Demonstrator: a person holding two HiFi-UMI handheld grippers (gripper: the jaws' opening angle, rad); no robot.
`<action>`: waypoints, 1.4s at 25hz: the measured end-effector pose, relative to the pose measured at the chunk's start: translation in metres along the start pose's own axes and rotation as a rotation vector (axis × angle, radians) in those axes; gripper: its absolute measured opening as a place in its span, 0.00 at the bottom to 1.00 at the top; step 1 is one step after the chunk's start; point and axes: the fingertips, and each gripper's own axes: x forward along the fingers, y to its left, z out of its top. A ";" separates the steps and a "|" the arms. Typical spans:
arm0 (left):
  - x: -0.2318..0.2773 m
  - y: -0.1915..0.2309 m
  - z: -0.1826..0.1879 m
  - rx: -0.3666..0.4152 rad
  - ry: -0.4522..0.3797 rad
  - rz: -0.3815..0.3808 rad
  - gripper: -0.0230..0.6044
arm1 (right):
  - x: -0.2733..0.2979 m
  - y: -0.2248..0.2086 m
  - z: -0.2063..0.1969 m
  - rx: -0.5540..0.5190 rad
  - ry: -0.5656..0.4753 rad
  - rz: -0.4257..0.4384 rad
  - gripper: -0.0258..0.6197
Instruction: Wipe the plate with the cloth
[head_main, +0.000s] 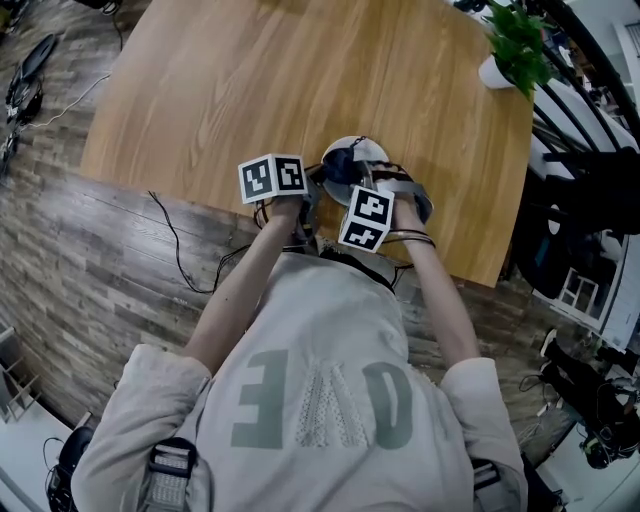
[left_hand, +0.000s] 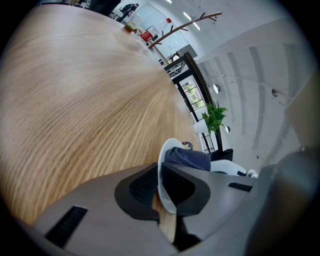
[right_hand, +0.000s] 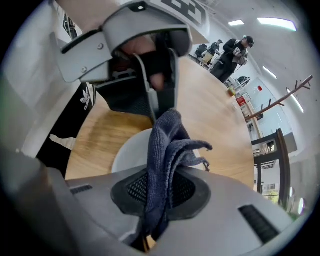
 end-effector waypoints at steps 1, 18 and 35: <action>0.000 0.000 0.000 -0.001 0.000 0.000 0.09 | -0.002 0.006 0.003 -0.007 -0.012 0.018 0.13; 0.000 -0.001 0.000 0.004 -0.008 0.004 0.09 | -0.033 0.057 0.024 -0.082 -0.083 0.135 0.13; -0.052 0.006 0.047 -0.042 -0.233 -0.091 0.42 | -0.015 -0.057 -0.006 0.191 -0.016 -0.020 0.13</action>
